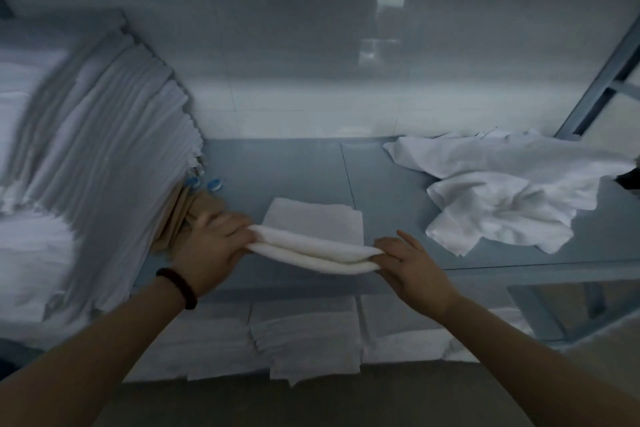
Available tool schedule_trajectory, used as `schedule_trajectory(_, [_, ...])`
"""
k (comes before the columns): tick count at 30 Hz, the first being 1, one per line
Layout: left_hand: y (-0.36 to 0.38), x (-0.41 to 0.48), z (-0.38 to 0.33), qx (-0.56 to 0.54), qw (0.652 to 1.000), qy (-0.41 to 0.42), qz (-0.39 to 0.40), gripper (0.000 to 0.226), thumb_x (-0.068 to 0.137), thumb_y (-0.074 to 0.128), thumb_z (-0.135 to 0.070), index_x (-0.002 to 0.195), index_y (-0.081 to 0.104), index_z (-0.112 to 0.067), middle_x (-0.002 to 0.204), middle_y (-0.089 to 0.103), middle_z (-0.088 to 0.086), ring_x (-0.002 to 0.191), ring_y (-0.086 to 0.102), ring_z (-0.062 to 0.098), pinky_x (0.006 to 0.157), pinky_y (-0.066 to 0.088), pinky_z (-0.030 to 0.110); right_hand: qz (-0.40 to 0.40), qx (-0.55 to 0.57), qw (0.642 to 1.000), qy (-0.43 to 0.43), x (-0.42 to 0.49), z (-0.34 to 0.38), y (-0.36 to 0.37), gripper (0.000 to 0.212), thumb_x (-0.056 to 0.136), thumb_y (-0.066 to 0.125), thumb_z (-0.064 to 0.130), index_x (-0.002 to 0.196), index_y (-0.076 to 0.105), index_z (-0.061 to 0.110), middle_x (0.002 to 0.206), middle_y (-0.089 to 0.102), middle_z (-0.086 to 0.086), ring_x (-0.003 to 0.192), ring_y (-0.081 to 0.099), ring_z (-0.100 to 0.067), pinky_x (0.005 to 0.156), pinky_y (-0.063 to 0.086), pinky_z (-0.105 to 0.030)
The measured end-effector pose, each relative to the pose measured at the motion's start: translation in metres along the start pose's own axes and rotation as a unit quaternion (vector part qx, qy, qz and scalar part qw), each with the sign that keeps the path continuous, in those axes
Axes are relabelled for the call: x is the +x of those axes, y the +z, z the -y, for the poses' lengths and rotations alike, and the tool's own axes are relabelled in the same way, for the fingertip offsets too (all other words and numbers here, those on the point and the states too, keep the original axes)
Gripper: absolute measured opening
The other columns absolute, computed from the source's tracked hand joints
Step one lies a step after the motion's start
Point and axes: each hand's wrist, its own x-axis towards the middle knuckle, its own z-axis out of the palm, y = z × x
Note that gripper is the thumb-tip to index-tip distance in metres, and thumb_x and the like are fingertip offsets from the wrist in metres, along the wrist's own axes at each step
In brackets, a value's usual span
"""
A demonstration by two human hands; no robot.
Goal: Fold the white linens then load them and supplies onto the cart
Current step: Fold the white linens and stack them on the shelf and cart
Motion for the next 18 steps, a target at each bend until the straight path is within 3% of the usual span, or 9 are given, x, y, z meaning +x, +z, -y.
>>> schedule_trajectory(2, [-0.026,0.014,-0.008,-0.007,1.0,-0.015,0.008,0.024,0.091,0.047,-0.032,0.093,0.066,-0.018,0.095,0.069,0.007,0.092,0.057,0.022,0.08,0.037,0.036,0.009,0.046,0.999,0.001,0.004,0.002,-0.026,0.019,0.075,0.078,0.003,0.093,0.074,0.003,0.098,0.069,-0.017,0.09,0.068,-0.032,0.09,0.05,-0.056])
schedule_trajectory(4, [-0.051,0.028,-0.019,-0.019,0.999,-0.032,0.009,0.028,0.089,0.048,-0.029,0.089,0.071,-0.013,0.094,0.069,0.006,0.089,0.058,0.023,0.08,0.04,0.037,0.013,0.105,0.994,0.005,0.008,0.004,-0.052,0.012,0.085,0.067,0.006,0.094,0.073,0.001,0.095,0.068,-0.016,0.084,0.065,-0.031,0.084,0.05,-0.038])
schedule_trajectory(7, [-0.09,0.051,-0.039,-0.048,0.998,-0.047,0.009,0.047,0.095,0.041,-0.042,0.09,0.073,-0.007,0.097,0.069,0.01,0.089,0.06,0.024,0.081,0.043,0.039,0.028,0.179,0.983,0.036,0.015,0.003,-0.095,0.016,0.09,0.06,0.009,0.1,0.072,0.003,0.091,0.065,-0.01,0.083,0.059,-0.02,0.074,0.04,-0.018])
schedule_trajectory(10, [-0.123,0.071,-0.061,-0.055,0.997,-0.056,0.002,0.056,0.095,0.037,-0.049,0.089,0.072,-0.005,0.097,0.067,0.008,0.087,0.059,0.019,0.08,0.036,0.033,0.025,0.226,0.973,0.043,0.022,-0.005,-0.136,0.02,0.092,0.06,0.014,0.106,0.073,0.008,0.1,0.069,-0.006,0.093,0.061,-0.012,0.082,0.045,-0.017])
schedule_trajectory(13, [-0.145,0.083,-0.078,-0.08,0.994,-0.07,0.013,0.035,0.091,0.051,-0.034,0.088,0.07,-0.005,0.093,0.066,0.004,0.083,0.063,0.023,0.079,0.044,0.036,0.016,0.27,0.961,0.056,0.027,-0.011,-0.167,0.022,0.089,0.063,0.014,0.11,0.073,0.014,0.118,0.065,0.005,0.11,0.056,0.002,0.095,0.039,-0.01])
schedule_trajectory(16, [-0.156,0.088,-0.09,-0.088,0.994,-0.065,0.029,0.01,0.085,0.065,-0.011,0.088,0.069,-0.002,0.089,0.068,0.007,0.08,0.065,0.026,0.074,0.048,0.036,0.037,0.337,0.936,0.097,0.026,-0.019,-0.19,0.019,0.087,0.067,0.01,0.101,0.075,0.019,0.108,0.07,0.007,0.099,0.063,0.0,0.087,0.045,-0.011])
schedule_trajectory(18, [-0.159,0.088,-0.096,-0.098,0.992,-0.064,0.049,0.006,0.083,0.069,-0.001,0.089,0.069,-0.001,0.088,0.068,0.007,0.079,0.064,0.025,0.074,0.047,0.035,0.062,0.341,0.933,0.099,0.026,-0.023,-0.203,0.016,0.085,0.07,0.01,0.096,0.077,0.018,0.098,0.073,0.004,0.091,0.065,-0.005,0.082,0.049,-0.017])
